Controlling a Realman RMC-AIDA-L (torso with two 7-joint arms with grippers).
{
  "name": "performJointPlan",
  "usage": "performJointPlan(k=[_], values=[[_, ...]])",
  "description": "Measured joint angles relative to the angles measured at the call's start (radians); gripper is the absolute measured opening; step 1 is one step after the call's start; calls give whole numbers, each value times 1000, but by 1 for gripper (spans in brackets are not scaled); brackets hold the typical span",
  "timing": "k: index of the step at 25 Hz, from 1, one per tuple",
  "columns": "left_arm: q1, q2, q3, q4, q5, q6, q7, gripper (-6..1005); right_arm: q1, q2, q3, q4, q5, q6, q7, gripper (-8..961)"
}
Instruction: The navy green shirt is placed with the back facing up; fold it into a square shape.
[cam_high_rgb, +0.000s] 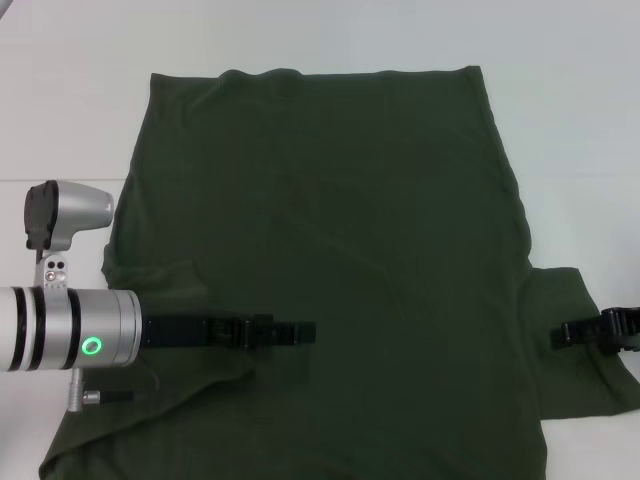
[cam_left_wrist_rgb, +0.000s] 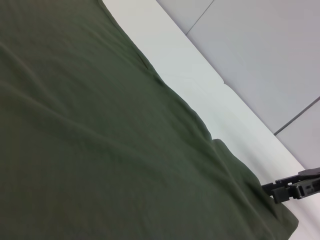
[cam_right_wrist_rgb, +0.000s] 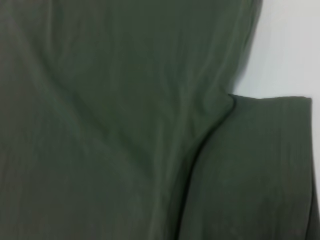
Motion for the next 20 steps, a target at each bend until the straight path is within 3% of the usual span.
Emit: performJointPlan(k=[19, 20], values=[[5, 0, -2, 0, -5, 0, 0, 884, -11, -9, -20, 0, -13, -11, -22, 889], [5, 0, -3, 0, -5, 0, 0, 884, -11, -9, -24, 0, -12, -10, -27, 847]])
